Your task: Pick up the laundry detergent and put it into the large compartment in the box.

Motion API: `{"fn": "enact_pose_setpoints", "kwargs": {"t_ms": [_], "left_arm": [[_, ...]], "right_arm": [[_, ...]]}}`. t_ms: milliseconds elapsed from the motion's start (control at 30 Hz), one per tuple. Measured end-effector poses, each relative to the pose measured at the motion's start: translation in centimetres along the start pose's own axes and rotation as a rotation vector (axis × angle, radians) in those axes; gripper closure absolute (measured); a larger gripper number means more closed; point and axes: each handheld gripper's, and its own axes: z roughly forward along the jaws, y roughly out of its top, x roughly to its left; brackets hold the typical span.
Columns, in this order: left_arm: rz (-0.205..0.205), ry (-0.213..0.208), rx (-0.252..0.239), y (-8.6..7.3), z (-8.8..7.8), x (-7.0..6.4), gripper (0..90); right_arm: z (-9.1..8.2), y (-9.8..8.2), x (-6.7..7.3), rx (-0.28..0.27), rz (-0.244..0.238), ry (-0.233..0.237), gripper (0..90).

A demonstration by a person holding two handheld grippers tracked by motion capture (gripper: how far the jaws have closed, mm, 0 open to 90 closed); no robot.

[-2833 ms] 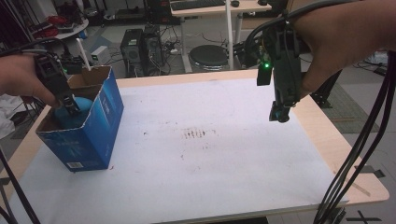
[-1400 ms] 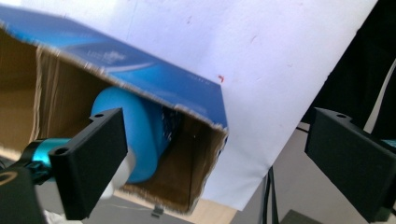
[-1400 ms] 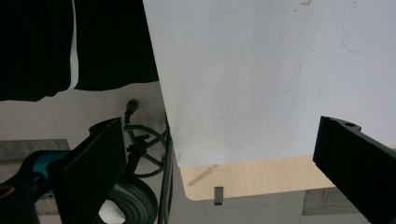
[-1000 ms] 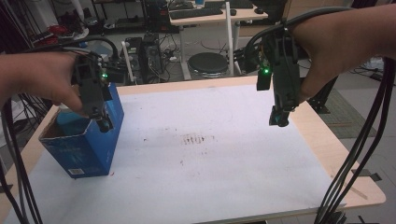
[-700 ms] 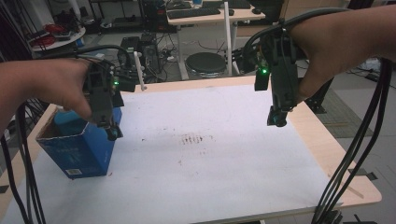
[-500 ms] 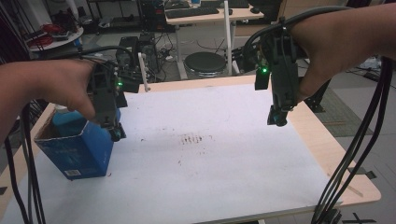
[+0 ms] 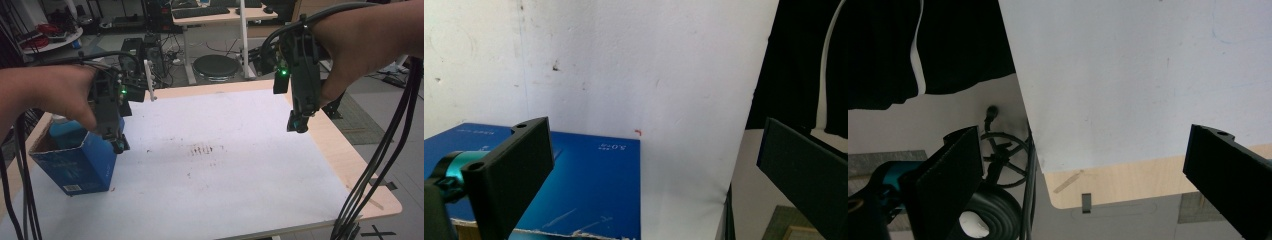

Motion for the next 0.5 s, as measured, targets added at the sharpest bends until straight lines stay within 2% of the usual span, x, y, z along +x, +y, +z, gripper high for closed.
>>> {"fn": "enact_pose_setpoints", "kwargs": {"t_ms": [67, 500], "left_arm": [[-0.001, 0.002, 0.001, -0.02, 0.02, 0.03, 1.7], [0.0, 0.002, 0.001, 0.29, 0.14, 0.26, 1.7]], "right_arm": [[-0.11, 0.06, 0.02, -0.012, -0.001, -0.004, 2.0], [-0.16, 0.37, -0.12, -0.001, -0.016, -0.003, 2.0]]}}
